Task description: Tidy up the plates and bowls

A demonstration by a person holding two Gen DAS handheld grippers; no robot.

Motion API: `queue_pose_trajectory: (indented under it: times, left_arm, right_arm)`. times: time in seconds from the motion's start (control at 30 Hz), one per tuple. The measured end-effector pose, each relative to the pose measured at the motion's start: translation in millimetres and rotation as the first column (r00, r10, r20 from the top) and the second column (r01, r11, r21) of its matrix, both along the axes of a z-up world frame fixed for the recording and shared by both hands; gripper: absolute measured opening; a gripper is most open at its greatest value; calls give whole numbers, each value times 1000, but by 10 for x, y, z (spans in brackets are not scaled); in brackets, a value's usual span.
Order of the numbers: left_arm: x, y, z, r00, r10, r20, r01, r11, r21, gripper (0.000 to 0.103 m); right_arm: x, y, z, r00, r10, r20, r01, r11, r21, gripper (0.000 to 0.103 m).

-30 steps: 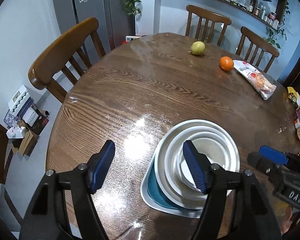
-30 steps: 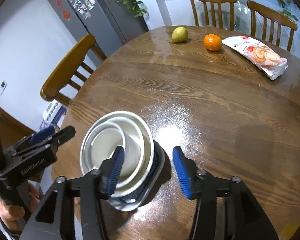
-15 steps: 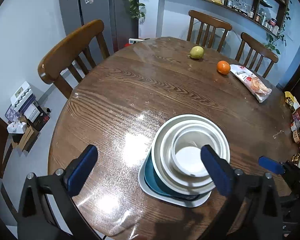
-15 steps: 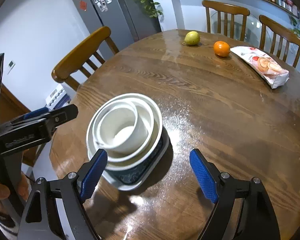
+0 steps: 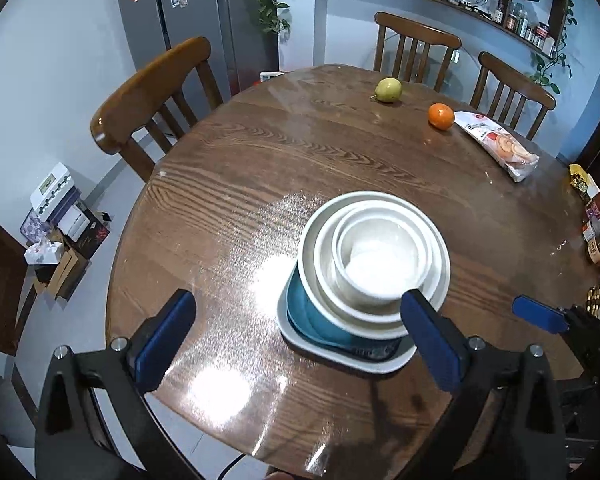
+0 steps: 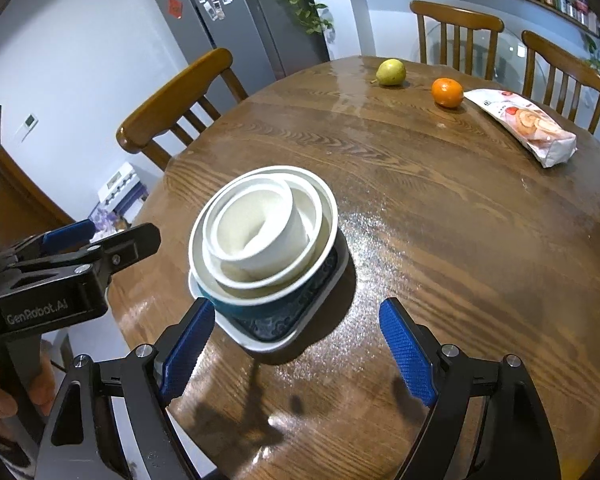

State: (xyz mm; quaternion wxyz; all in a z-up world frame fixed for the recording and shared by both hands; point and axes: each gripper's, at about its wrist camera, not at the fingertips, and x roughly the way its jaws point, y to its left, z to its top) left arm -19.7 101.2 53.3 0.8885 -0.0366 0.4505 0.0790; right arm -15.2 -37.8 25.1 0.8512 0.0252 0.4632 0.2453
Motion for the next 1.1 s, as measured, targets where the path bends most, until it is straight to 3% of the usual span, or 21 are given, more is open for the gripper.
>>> queue_pose_trajectory:
  times: [0.37, 1.1]
  left_arm:
    - [-145, 2, -66, 1000, 14, -19, -14, 1000, 26, 102]
    - [-103, 205, -382, 991, -86, -104, 91, 995, 45, 102]
  right_arm:
    - [-146, 57, -29, 1000, 21, 2, -21, 1000, -15, 85]
    - [-162, 275, -88, 998, -55, -7, 54, 996, -76, 85]
